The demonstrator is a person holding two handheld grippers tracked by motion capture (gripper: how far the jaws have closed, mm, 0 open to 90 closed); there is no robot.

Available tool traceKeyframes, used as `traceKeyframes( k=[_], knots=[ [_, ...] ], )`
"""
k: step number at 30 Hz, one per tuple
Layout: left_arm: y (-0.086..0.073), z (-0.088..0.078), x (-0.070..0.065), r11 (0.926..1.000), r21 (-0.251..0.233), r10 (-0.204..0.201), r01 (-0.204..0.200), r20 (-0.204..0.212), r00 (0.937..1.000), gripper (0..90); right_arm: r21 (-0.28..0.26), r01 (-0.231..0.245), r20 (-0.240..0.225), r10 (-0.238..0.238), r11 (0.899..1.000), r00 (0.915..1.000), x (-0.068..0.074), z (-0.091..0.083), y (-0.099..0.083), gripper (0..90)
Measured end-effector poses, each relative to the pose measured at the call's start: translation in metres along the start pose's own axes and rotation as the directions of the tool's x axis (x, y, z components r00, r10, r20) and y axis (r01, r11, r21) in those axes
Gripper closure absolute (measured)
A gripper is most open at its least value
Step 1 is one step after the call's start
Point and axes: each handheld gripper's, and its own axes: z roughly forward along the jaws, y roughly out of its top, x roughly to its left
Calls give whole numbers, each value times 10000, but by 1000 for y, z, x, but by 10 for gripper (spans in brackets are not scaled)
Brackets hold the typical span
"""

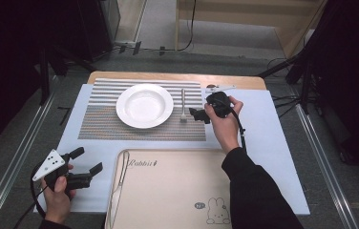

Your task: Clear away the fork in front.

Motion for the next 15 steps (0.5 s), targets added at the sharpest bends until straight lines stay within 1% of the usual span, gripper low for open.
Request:
traceKeyframes(
  k=[1, 9, 10, 11, 13, 15],
  knots=[
    [0, 0, 0, 10000, -3, -4, 4, 18, 10000, 42, 19, -55, 35, 55, 10000, 10000, -1, 1, 0, 28],
    [0, 0, 0, 10000, -7, 9, -9, 52, 10000, 42, 493, -162, -17, 163, 9987, 9999, -2, 18, 5, 49],
    [0, 0, 1, 10000, -11, 7, -7, 64, 10000, 42, 543, -220, -17, 221, 9983, 9998, -2, 20, 6, 70],
    [0, 0, 1, 10000, -10, 2, -2, 60, 10000, 42, 600, -279, -6, 280, 9978, 9996, -3, 22, 6, 135],
    [0, 0, 1, 10000, -16, 4, -4, 59, 10000, 42, 644, -616, 64, 613, 9960, 9981, -4, 26, 8, 211],
    [0, 0, 1, 10000, -14, 8, -8, 68, 10000, 42, 690, -822, -155, 835, 9942, 9964, -4, 29, 9, 261]
  ],
)
